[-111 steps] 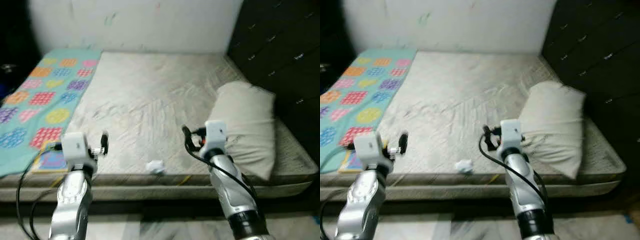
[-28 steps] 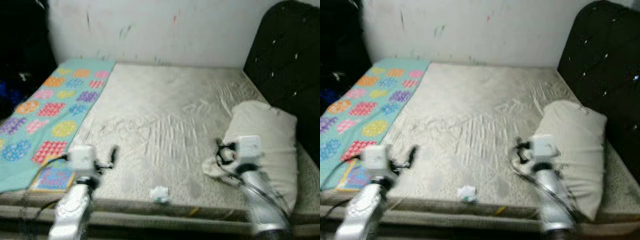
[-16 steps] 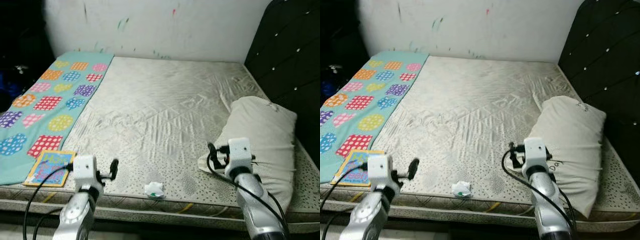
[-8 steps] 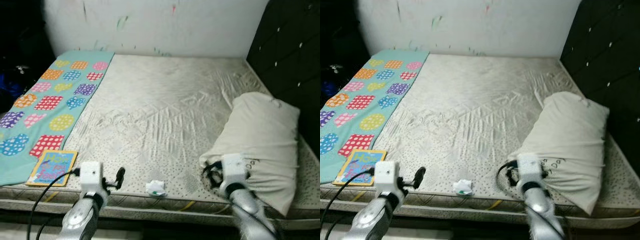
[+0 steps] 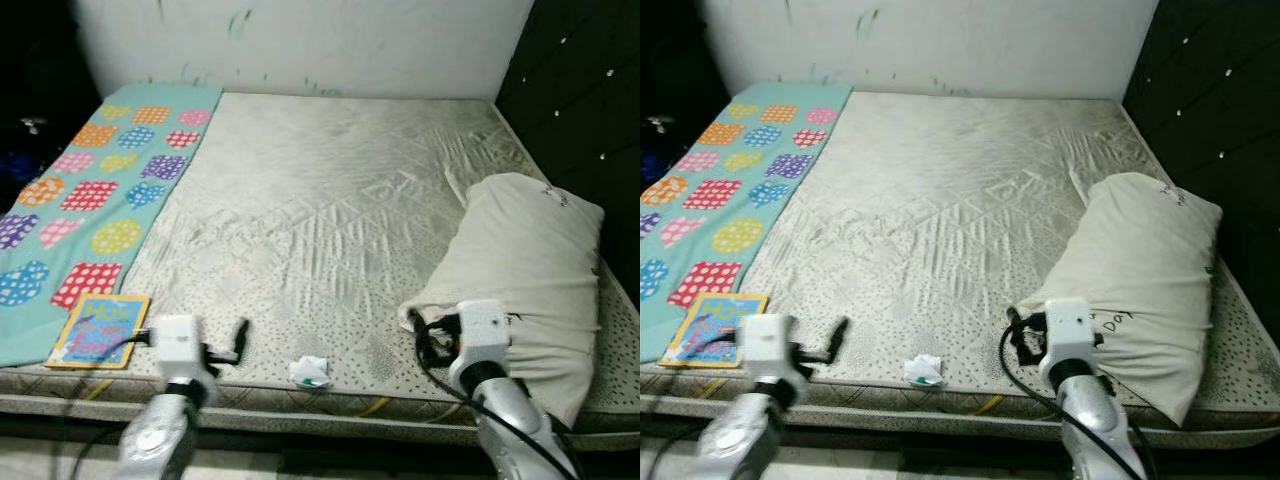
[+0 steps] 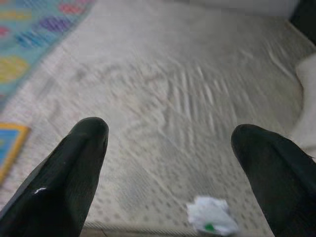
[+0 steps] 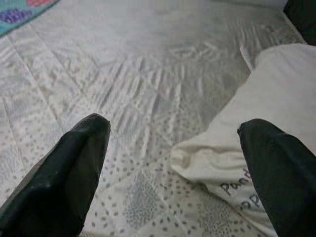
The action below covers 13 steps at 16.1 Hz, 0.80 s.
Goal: Clean up the room
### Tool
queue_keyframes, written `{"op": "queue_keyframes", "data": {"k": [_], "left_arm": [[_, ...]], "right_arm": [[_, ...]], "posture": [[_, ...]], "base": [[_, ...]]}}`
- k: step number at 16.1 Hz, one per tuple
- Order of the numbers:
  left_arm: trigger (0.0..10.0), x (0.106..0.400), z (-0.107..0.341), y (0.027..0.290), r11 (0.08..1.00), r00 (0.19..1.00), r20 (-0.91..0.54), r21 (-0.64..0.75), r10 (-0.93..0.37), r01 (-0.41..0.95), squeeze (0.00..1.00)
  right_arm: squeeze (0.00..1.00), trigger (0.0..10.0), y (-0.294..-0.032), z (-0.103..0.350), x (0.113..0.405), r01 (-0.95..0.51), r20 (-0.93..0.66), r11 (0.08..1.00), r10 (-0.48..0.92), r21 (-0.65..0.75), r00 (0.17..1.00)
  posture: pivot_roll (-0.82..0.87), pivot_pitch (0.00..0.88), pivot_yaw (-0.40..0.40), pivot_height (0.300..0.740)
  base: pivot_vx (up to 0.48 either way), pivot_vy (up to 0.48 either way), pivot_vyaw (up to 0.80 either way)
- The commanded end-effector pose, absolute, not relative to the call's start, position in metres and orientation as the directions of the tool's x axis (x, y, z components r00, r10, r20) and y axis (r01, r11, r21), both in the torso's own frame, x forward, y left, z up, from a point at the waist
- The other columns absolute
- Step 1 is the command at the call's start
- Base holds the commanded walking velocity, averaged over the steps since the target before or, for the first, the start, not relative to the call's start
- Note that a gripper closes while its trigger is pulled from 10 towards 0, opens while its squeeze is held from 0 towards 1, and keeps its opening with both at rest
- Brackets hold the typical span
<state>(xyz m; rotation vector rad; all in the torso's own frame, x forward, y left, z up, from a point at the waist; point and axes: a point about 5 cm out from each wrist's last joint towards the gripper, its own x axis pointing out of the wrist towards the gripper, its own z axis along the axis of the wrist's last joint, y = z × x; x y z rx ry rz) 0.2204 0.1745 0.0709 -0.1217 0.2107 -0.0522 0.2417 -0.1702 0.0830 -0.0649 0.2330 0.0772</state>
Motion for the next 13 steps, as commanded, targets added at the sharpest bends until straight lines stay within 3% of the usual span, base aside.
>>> {"op": "queue_keyframes", "data": {"k": [1, 6, 13], "left_arm": [[10.0, 0.22, 0.076, 0.181, 0.993, 0.983, -0.182, -0.119, -0.041, 0.019, 0.0], [10.0, 0.214, 0.074, 0.194, 0.989, 0.98, -0.196, -0.14, 0.024, -0.052, 0.0], [10.0, 0.242, 0.079, 0.189, 0.988, 0.988, -0.154, -0.149, 0.024, -0.047, 0.0]], "right_arm": [[0.0, 10.0, -0.176, 0.091, 0.244, -0.076, -0.199, 0.996, 0.064, -0.052, 0.978], [0.0, 10.0, -0.182, 0.094, 0.248, -0.098, -0.171, 0.992, 0.084, -0.076, 0.982], [0.0, 10.0, -0.177, 0.1, 0.272, -0.106, -0.117, 0.992, 0.098, -0.065, 0.988]], "posture": [[-0.08, 0.018, -0.02, 0.74], [-0.07, 0.0, -0.026, 0.74], [-0.07, 0.0, -0.032, 0.74]], "base": [[0.0, 0.0, 0.0], [0.0, 0.0, 0.0], [0.0, 0.0, 0.0]]}}
